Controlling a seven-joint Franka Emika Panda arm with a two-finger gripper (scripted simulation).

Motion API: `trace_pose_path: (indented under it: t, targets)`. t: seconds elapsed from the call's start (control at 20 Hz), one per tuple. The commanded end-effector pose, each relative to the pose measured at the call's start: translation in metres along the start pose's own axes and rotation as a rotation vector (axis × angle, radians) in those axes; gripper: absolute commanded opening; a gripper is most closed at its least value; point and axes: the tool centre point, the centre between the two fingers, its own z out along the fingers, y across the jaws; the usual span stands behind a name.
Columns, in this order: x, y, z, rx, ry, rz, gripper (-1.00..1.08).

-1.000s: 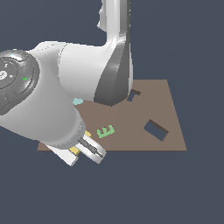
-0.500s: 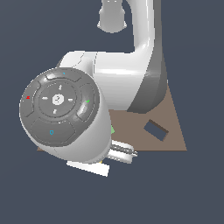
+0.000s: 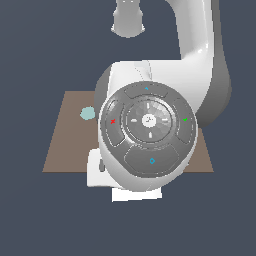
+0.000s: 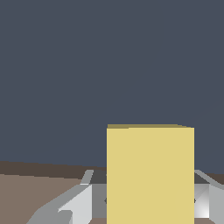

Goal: Insert a designated object into the corresponding slot on a board.

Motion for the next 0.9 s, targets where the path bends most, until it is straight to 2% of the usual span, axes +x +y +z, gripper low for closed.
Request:
trace_pose_path:
  t: [0.0, 0.4, 0.85]
  targets:
    - [0.000, -0.015, -0.001, 0.000, 0.001, -0.077, -1.00]
    - [-0.009, -0.063, -0.002, 0.000, 0.001, -0.325, -1.00]
    - [-0.037, -0.115, -0.004, 0.000, 0.001, -0.625, -1.00]
